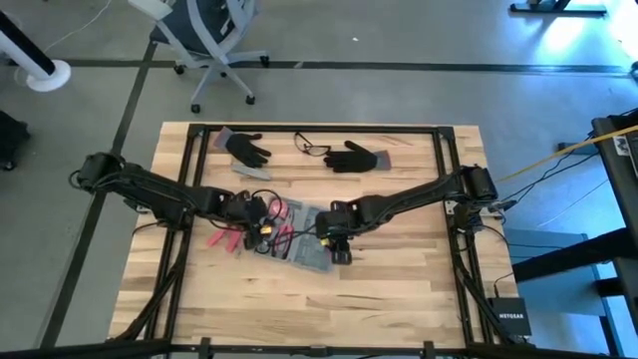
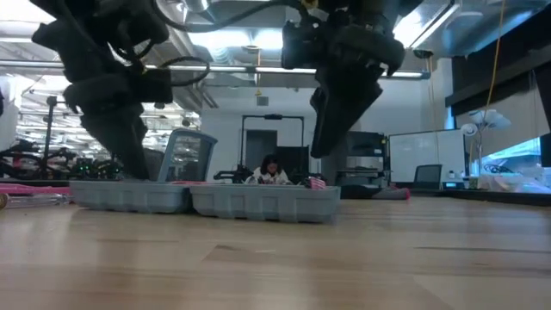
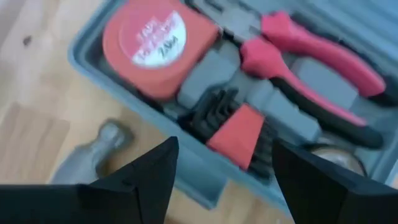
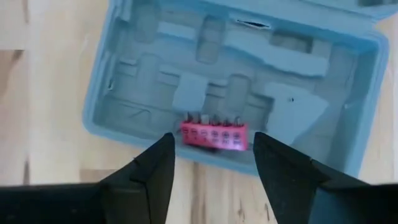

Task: Prefit tool cases
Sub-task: Put the right orange multi bit set into the gray prefit tool case

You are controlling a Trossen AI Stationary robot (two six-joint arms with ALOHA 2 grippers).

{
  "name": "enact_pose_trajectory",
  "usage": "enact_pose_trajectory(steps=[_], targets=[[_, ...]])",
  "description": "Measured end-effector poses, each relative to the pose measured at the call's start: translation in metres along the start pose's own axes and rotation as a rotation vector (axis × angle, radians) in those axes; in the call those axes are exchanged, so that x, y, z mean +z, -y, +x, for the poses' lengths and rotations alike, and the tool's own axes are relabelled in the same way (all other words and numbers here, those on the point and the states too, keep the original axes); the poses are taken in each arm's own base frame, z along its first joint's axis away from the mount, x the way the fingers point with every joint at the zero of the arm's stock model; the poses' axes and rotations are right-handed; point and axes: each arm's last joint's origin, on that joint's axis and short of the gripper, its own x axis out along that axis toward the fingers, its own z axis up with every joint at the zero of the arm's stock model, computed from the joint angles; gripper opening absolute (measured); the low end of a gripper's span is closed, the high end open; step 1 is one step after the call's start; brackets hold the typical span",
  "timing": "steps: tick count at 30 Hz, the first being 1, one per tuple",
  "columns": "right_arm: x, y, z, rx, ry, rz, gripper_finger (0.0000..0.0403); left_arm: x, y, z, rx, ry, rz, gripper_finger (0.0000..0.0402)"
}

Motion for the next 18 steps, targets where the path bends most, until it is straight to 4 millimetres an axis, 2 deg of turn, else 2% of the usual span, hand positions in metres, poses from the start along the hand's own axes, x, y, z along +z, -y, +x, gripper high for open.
enact_pose_trajectory(steps=[3,7,15,18], targets=[[-0.001,0.000,-0.002,0.010,-0.006,-0.011,0.0189,-0.003,0.007,0.000,-0.015,-0.002,0.025,0.0249],[-0.001,-0.001,0.004,0.035,-0.018,-0.015,0.0146,-0.006,0.014,0.001,-0.033,-0.008,0.021,0.0249],[0.000,-0.001,0.006,0.043,-0.017,0.035,0.0012,-0.011,0.021,0.001,-0.024,-0.016,-0.049,0.0249],[0.001,-0.001,0.009,0.036,-0.006,0.035,0.0010,-0.011,0.021,0.001,-0.022,-0.015,-0.050,0.0249]])
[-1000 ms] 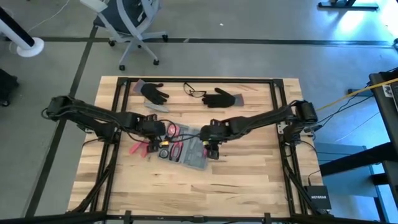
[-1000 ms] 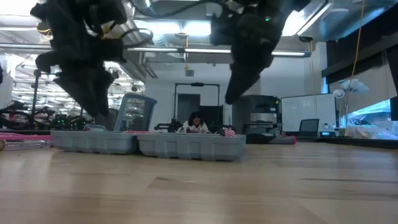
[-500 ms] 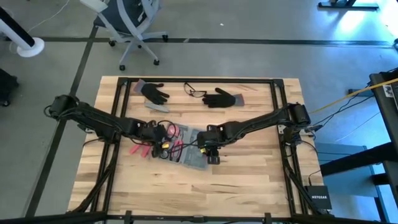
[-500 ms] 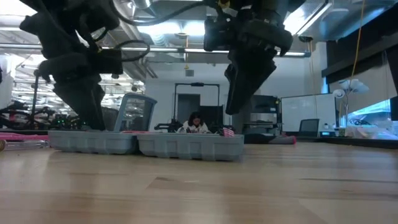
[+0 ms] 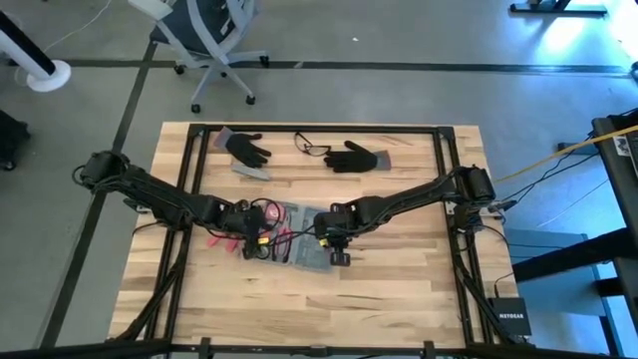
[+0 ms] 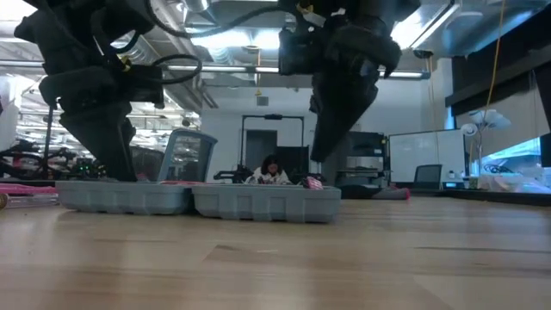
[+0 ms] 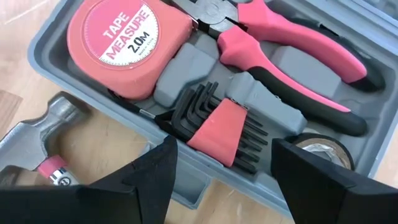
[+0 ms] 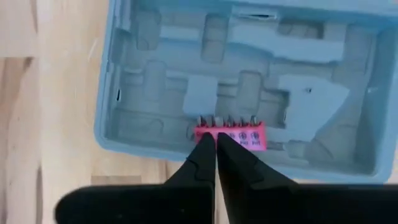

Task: Prefit tool cases
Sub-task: Put the right orange multi bit set into the gray prefit tool case

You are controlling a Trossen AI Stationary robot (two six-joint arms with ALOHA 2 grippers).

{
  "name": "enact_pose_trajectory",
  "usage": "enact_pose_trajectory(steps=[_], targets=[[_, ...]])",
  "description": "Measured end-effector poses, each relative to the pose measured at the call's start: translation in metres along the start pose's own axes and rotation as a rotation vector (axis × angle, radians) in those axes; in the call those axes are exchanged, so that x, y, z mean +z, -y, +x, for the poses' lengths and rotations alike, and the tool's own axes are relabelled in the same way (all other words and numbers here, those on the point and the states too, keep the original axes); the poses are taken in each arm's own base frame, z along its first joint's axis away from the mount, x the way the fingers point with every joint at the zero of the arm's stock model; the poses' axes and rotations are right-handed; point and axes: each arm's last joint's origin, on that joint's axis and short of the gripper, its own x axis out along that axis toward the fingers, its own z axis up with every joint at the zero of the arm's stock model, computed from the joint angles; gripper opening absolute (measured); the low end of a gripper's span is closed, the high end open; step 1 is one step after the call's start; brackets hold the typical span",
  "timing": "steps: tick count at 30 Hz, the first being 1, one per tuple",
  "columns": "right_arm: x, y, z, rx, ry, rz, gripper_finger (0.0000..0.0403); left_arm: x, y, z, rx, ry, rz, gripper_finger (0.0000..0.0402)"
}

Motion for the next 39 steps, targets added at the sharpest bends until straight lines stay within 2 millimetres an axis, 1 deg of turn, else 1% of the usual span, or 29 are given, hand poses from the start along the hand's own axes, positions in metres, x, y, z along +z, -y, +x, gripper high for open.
enact_pose_trajectory(steps=[6,18,27,32,34,39], targets=[[-0.003,0.001,0.014,-0.008,-0.045,0.002,0.0002,0.000,0.000,0.000,0.000,0.000,-0.009,0.0249],[-0.001,0.001,0.022,-0.008,-0.030,0.001,0.0000,0.001,0.000,0.001,-0.003,0.014,-0.014,0.0249],[0.001,0.007,0.021,-0.077,-0.004,-0.002,0.0000,0.001,0.001,0.001,-0.004,0.019,-0.012,0.0249],[0.004,0.016,0.021,-0.135,0.024,0.017,0.0000,0.001,0.001,0.001,-0.005,0.021,-0.013,0.0249],[0.008,0.024,0.019,-0.149,0.038,0.035,0.0000,0.002,0.001,0.001,-0.006,0.022,-0.013,0.0249],[0.028,0.040,0.007,-0.155,0.132,0.081,0.0000,0.002,0.001,0.001,-0.011,0.030,-0.015,0.0249]])
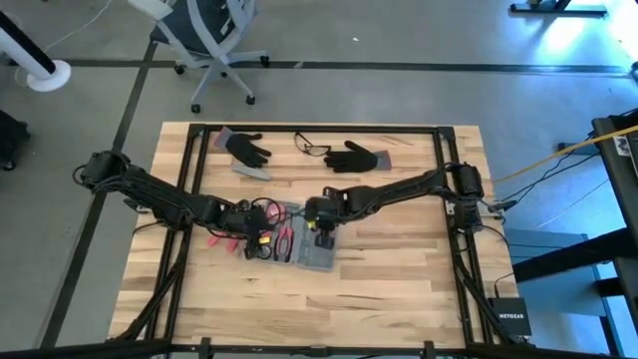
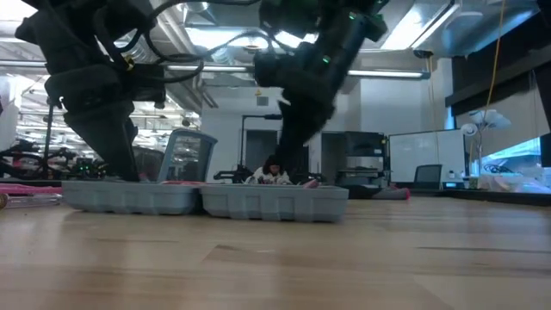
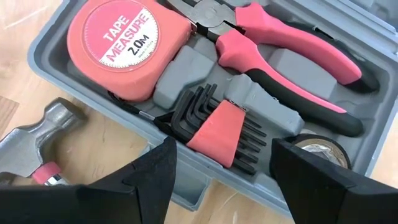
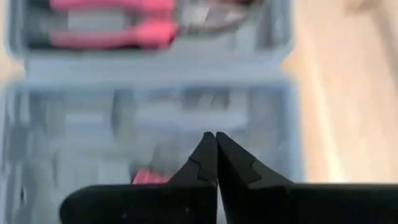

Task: Prefit tool cases
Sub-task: Put the right orange multi bit set into the gray prefit tool case

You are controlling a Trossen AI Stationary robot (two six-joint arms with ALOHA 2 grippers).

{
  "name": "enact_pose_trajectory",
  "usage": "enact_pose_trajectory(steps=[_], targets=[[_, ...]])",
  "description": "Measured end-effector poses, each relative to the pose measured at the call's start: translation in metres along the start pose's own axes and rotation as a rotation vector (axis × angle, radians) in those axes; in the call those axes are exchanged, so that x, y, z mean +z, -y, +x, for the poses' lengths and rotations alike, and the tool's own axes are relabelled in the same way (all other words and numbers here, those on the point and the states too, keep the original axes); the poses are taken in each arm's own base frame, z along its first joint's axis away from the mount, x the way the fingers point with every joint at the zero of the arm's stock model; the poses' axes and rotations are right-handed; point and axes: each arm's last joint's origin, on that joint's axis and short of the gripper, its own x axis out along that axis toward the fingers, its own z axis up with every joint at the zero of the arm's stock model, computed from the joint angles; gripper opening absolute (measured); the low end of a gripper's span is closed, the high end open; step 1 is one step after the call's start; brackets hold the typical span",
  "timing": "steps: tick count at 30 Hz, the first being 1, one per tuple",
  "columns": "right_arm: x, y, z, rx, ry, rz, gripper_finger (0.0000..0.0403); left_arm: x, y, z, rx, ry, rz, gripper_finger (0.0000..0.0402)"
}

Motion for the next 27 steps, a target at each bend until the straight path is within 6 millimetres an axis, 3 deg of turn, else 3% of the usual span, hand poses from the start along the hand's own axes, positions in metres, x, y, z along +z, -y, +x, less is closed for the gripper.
enact_pose_trajectory(steps=[4,7,16,27], targets=[[0.018,0.008,-0.013,-0.006,0.037,-0.001,0.0000,0.000,0.000,0.000,-0.004,0.005,-0.001,0.0249],[0.020,0.008,-0.022,-0.017,-0.025,-0.017,0.0000,0.001,0.000,0.000,-0.004,0.006,0.001,0.0249],[-0.013,-0.011,-0.015,0.113,-0.251,-0.028,0.0000,0.001,0.000,0.000,-0.005,0.007,0.026,0.0249],[-0.019,-0.012,-0.011,0.131,-0.259,-0.010,0.0000,0.000,0.000,0.000,-0.003,0.006,0.026,0.0249]])
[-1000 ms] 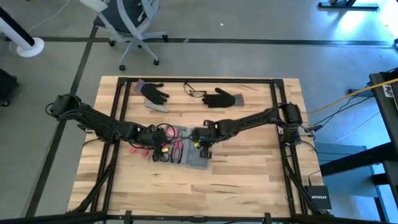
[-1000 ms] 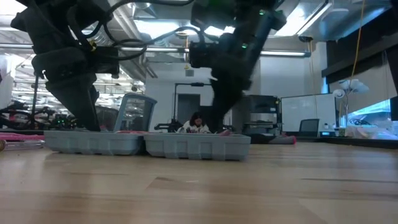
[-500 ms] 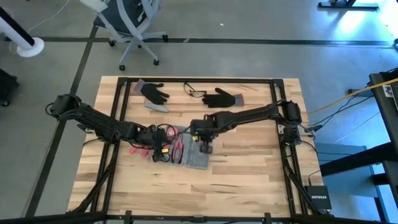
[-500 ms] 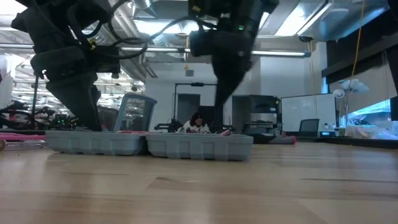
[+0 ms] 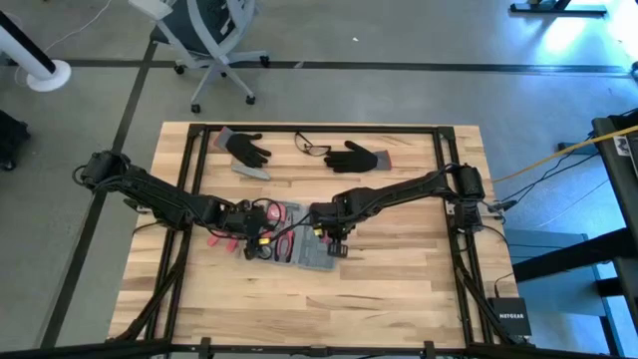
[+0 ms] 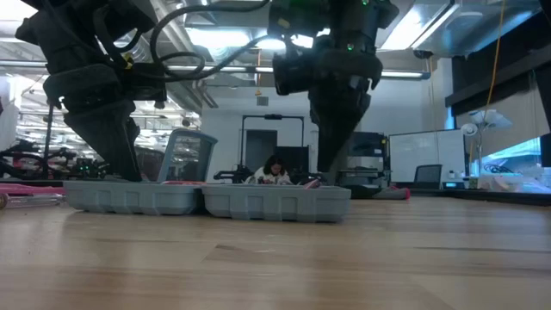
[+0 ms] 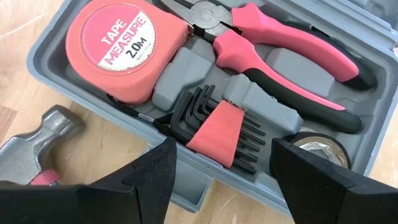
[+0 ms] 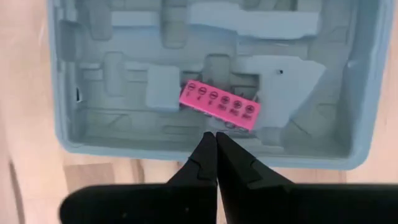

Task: Prefit tool cases
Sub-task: Put the right orange multi bit set into the gray prefit tool case

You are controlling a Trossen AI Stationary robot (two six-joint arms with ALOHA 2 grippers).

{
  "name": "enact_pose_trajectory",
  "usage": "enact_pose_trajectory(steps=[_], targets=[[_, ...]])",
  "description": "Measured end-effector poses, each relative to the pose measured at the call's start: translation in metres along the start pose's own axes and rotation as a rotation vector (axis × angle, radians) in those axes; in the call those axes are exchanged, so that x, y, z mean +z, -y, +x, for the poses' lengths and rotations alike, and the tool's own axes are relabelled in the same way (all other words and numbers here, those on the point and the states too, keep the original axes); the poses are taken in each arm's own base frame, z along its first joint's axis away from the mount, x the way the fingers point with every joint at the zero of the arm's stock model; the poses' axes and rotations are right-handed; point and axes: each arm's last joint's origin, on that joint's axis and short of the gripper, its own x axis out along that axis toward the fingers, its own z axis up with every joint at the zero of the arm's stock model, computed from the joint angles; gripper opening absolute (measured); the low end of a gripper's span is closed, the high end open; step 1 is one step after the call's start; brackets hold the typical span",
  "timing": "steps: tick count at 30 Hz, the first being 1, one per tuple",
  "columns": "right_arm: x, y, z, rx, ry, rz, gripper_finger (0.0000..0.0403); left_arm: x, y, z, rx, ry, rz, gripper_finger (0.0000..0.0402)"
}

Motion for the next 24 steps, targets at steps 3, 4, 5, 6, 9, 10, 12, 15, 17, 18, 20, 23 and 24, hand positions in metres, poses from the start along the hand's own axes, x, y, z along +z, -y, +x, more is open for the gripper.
enact_pose_trajectory(steps=[3,4,5,6,9,10,12,15,17,18,20,23,24], targets=[[0.000,0.000,0.000,0.011,-0.001,-0.003,0.0000,0.000,0.000,0.000,0.003,0.002,0.001,0.0249],[0.000,0.000,0.000,0.012,-0.002,-0.011,0.0000,0.000,0.000,0.000,0.005,0.003,0.005,0.0249],[0.000,0.000,0.000,0.011,0.000,-0.016,0.0000,0.000,0.000,0.000,0.006,0.003,0.005,0.0249],[0.001,0.000,0.002,0.011,-0.001,-0.018,0.0000,0.000,0.000,0.000,0.006,0.003,0.006,0.0249],[0.000,0.001,0.009,0.017,-0.014,-0.017,0.0000,0.000,0.000,0.000,0.008,0.002,0.007,0.0249],[0.000,0.001,0.013,0.021,-0.018,-0.017,0.0000,0.000,0.000,0.000,0.009,0.001,0.007,0.0249],[0.000,0.000,0.016,0.030,-0.028,-0.016,0.0000,0.000,0.000,0.000,0.010,-0.001,0.008,0.0249],[0.001,0.001,0.021,0.024,-0.027,-0.012,0.0000,0.000,-0.001,0.000,0.012,-0.002,0.009,0.0249],[0.001,0.001,0.021,0.022,-0.026,-0.015,0.0000,-0.001,-0.001,0.000,0.014,-0.004,0.005,0.0249],[0.002,0.001,0.021,0.021,-0.024,-0.017,0.0000,-0.001,-0.001,0.000,0.015,-0.005,0.005,0.0249],[0.000,0.001,0.021,0.015,-0.043,-0.025,0.0000,-0.001,-0.001,0.000,0.016,-0.006,0.004,0.0249],[-0.002,0.002,0.020,0.015,-0.063,-0.041,0.0000,-0.001,-0.001,0.000,0.019,-0.005,0.004,0.0249],[-0.003,0.002,0.020,0.014,-0.066,-0.042,0.0000,-0.001,-0.001,0.000,0.020,-0.003,0.003,0.0249]])
